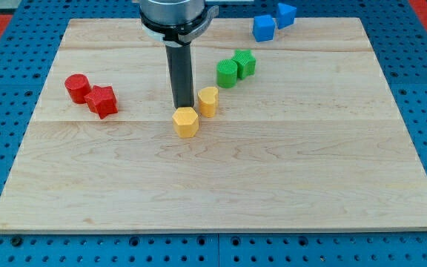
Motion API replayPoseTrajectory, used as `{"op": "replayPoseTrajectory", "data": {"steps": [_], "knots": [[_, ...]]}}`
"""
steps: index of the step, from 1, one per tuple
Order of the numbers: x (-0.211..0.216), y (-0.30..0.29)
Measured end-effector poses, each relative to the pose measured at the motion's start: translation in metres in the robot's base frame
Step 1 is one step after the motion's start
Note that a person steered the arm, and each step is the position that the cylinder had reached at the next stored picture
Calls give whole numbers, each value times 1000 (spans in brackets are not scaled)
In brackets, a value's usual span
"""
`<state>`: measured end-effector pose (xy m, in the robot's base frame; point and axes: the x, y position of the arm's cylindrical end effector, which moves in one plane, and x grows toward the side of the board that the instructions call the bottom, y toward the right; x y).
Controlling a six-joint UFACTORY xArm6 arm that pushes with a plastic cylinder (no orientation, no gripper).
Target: Move the yellow heart towards the top left corner
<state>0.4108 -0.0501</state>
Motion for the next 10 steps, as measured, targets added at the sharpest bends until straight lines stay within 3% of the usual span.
{"op": "replayPoseTrajectory", "data": {"steps": [2,5,6,7,8,10], "knots": [[0,0],[-76,15],[-59,36],[-13,88],[14,61],[-66,-59]]}}
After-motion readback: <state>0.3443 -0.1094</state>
